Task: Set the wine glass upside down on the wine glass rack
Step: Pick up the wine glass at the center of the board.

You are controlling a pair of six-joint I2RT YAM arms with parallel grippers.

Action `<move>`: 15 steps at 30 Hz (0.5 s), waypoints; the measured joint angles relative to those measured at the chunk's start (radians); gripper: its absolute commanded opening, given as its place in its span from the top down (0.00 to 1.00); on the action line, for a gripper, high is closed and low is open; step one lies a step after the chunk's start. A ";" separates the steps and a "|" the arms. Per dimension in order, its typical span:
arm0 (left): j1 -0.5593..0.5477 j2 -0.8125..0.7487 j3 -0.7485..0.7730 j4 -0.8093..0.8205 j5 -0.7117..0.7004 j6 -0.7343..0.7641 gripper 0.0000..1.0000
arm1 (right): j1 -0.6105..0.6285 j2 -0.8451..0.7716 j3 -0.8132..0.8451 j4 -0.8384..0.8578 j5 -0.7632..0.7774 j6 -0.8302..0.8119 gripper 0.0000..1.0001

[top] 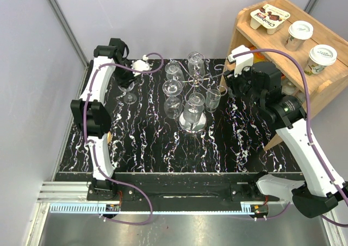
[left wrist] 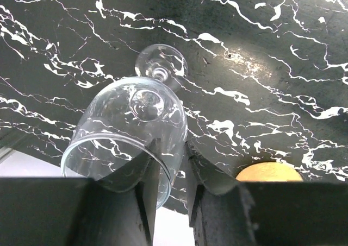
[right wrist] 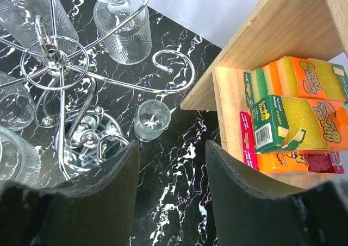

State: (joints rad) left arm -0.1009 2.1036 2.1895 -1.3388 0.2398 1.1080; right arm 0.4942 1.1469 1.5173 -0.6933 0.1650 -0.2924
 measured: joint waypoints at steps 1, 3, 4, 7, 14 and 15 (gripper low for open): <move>0.000 0.000 0.001 -0.002 -0.003 0.000 0.88 | 0.000 0.000 0.000 0.000 -0.001 0.000 0.44; 0.000 0.000 0.002 -0.014 -0.002 -0.005 1.00 | 0.000 0.000 0.000 0.000 -0.001 0.000 0.44; 0.000 0.000 0.001 -0.035 0.001 -0.007 1.00 | 0.000 0.000 0.000 0.000 -0.001 0.000 0.44; -0.001 -0.001 0.004 -0.015 -0.014 -0.007 1.00 | 0.000 0.000 0.000 0.000 -0.002 0.000 0.44; 0.016 -0.038 0.000 -0.031 0.042 -0.055 1.00 | -0.004 0.033 0.060 -0.021 -0.048 0.000 0.42; 0.023 -0.061 -0.004 -0.028 0.066 -0.068 1.00 | -0.005 0.040 0.075 -0.026 -0.064 0.000 0.41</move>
State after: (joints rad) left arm -0.0780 2.0430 2.1857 -1.3670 0.3061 1.0401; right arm 0.4896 1.1870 1.5921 -0.7197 0.1009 -0.2920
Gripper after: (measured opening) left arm 0.095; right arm 0.568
